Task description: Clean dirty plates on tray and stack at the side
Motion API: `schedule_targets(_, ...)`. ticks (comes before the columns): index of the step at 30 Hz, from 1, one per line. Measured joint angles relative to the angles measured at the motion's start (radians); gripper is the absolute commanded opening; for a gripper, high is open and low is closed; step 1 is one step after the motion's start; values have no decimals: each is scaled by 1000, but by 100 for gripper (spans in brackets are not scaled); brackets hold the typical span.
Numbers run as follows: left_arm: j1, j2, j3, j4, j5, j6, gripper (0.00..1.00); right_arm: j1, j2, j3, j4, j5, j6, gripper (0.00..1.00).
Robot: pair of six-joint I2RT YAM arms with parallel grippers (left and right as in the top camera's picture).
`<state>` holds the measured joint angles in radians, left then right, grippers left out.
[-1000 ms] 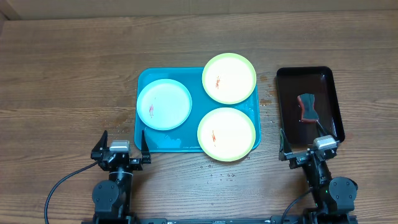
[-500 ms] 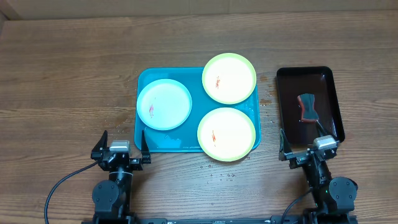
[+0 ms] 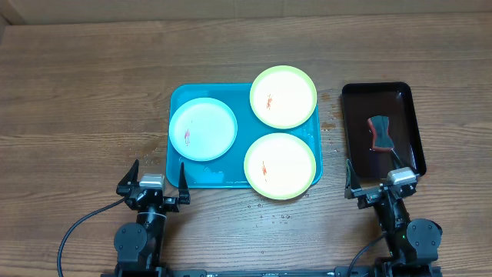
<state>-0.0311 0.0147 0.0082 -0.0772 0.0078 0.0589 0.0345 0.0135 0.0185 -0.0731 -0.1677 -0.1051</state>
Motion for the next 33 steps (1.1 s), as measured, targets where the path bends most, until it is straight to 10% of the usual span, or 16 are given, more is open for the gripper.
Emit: schedule_targets(33,0,341,272,-42,7,0,100,0,0,193,-215,0,0,100)
